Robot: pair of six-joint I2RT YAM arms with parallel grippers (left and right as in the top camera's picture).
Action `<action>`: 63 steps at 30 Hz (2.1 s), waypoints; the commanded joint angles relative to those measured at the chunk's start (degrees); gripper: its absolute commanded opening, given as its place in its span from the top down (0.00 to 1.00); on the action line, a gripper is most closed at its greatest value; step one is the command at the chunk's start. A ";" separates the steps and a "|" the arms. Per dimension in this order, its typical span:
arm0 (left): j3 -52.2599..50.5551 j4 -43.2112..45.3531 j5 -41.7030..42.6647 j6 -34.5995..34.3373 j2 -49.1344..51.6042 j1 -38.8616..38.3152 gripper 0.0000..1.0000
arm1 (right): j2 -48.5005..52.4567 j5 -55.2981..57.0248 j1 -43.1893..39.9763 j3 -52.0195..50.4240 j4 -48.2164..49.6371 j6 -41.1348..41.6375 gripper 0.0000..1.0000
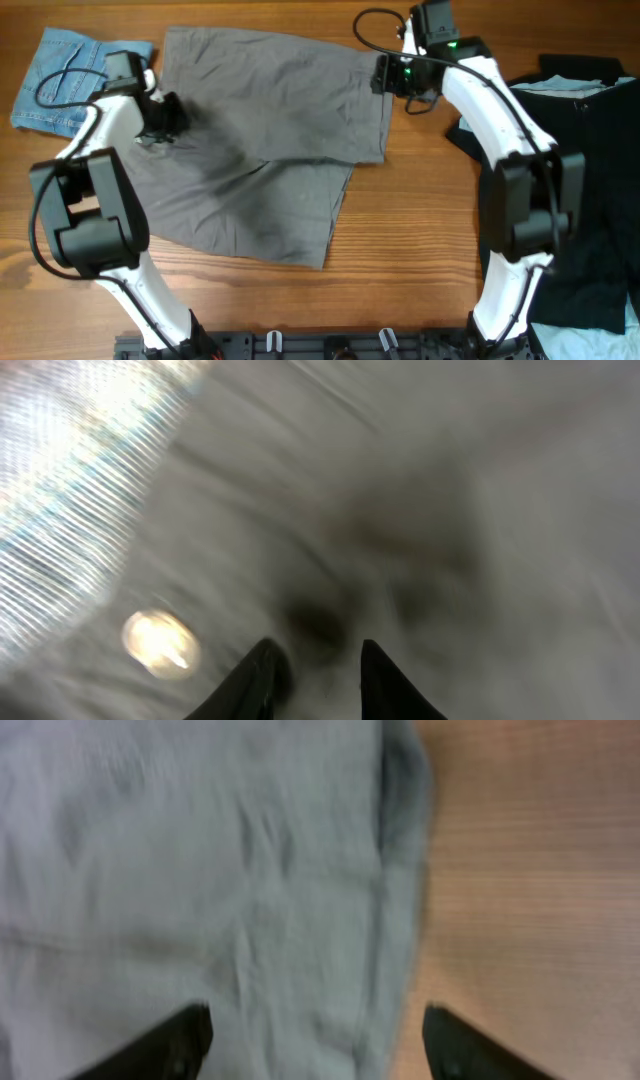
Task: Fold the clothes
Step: 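Drag the grey shorts leftward with the right gripper onto the table center, then release the shorts and move the right gripper to the lower hem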
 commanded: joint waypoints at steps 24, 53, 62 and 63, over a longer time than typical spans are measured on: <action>-0.81 -21.31 0.44 4.09 -26.29 -8.79 0.50 | 11.52 -4.17 -10.95 0.44 42.60 10.14 0.64; -0.81 -30.88 -9.38 0.59 -46.31 1.70 0.17 | -18.75 -8.41 19.39 -19.19 -33.73 -1.29 0.45; -0.81 -31.89 -9.35 0.59 -42.45 6.62 0.19 | -18.73 -23.21 28.13 -37.62 -16.26 -6.10 0.37; -0.81 -31.89 -9.35 0.59 -41.88 6.62 0.18 | -18.64 -23.21 29.07 -37.64 -15.39 -6.10 0.35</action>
